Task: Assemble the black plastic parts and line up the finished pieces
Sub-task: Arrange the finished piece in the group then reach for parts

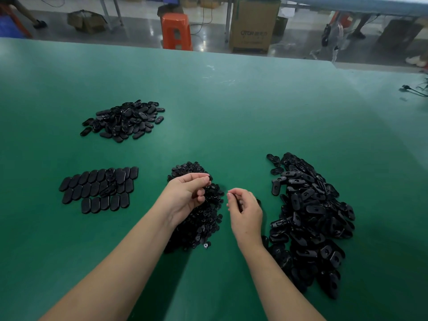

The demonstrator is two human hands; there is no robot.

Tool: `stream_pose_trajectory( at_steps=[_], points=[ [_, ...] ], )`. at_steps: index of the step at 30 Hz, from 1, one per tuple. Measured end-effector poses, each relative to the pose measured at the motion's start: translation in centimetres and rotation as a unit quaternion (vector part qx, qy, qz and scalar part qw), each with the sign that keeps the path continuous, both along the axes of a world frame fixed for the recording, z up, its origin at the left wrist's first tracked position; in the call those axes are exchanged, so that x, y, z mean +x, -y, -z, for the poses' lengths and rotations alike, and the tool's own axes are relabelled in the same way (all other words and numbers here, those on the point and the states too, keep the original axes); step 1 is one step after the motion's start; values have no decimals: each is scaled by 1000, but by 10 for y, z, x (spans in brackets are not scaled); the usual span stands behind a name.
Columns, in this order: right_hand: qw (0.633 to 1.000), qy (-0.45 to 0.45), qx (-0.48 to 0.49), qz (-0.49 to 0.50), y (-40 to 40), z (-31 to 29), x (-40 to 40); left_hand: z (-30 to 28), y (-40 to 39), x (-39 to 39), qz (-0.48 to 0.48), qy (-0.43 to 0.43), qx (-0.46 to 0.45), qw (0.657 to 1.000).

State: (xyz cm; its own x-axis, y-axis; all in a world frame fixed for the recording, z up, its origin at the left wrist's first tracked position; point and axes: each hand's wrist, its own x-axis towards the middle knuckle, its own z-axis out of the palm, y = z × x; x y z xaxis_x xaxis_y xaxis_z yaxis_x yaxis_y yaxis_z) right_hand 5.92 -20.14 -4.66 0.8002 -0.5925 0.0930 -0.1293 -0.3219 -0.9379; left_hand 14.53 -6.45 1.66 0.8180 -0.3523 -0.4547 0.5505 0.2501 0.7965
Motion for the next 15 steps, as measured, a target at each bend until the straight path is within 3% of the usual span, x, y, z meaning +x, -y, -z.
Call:
stream_pose_trajectory(
  at_steps=[4,7,15],
  points=[
    [1000,-2,26,10,0,2,0,3,1,-2,4,10,19,1000],
    [999,2,47,17,1,5,0,6,3,-7,20,59,98,993],
    [998,10,47,44,3,9,3,24,28,-24,73,215,291,929]
  ],
)
